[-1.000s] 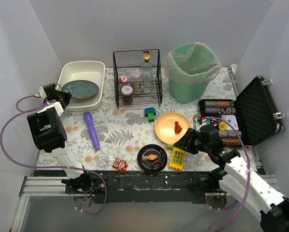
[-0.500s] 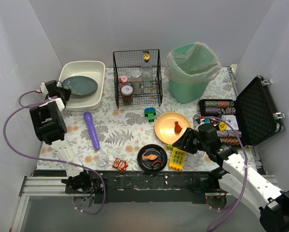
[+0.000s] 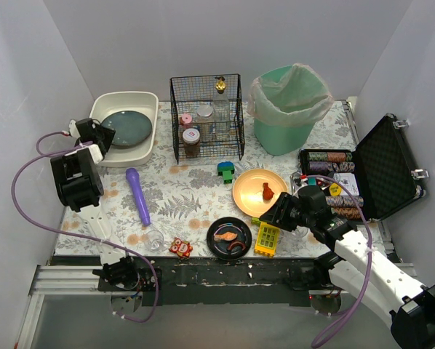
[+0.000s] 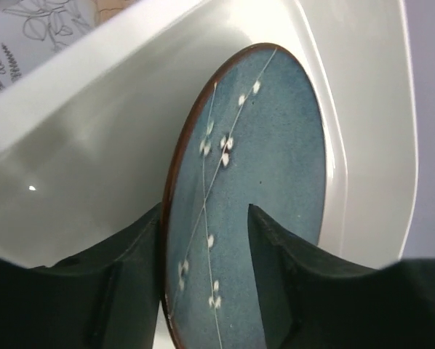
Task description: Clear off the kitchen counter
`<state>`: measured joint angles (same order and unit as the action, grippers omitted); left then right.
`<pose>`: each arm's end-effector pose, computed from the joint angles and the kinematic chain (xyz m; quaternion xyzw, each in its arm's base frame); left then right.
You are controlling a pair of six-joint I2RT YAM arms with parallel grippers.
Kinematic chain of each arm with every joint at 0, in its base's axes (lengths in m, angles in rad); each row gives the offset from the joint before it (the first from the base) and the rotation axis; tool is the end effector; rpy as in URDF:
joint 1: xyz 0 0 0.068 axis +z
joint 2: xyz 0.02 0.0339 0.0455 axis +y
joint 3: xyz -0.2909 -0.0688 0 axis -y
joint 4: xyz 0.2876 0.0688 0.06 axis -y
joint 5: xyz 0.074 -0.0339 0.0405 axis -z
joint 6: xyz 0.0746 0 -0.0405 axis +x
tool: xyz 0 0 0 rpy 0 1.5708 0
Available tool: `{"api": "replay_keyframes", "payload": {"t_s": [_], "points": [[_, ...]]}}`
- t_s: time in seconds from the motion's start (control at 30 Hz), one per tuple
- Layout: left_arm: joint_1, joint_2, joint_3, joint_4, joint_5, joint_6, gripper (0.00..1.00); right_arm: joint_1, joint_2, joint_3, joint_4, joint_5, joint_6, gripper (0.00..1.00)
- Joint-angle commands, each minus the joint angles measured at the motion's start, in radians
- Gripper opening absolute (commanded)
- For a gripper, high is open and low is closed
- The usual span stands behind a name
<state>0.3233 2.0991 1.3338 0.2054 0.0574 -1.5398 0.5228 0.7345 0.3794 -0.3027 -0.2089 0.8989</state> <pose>0.5147 0.1679 0.1299 -0.6936 0.5329 -0.2972 0.3828 0.1750 0.1187 0.1749 0.1217 0.8856 0.3570 0.2712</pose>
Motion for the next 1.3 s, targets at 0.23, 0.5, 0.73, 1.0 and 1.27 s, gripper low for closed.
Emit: {"api": "replay_keyframes", "payload": {"t_s": [0.23,0.5,0.73,1.0,1.27], "points": [[0.000,-0.002,0.044,-0.017,-0.033,0.040,0.57,-0.006,-0.004,0.033,0.036,-0.001,-0.002,0.50],[0.000,-0.020,0.036,-0.070,-0.096,0.070,0.78,-0.006,-0.001,0.049,0.030,-0.003,-0.002,0.50],[0.000,-0.080,0.033,-0.109,-0.142,0.110,0.92,-0.006,0.000,0.075,0.004,-0.003,-0.015,0.50],[0.000,-0.224,0.001,-0.112,-0.143,0.130,0.98,-0.006,-0.010,0.141,-0.082,0.037,-0.083,0.50],[-0.003,-0.439,-0.083,-0.169,-0.076,0.107,0.98,-0.004,-0.067,0.204,-0.179,0.124,-0.137,0.52]]}}
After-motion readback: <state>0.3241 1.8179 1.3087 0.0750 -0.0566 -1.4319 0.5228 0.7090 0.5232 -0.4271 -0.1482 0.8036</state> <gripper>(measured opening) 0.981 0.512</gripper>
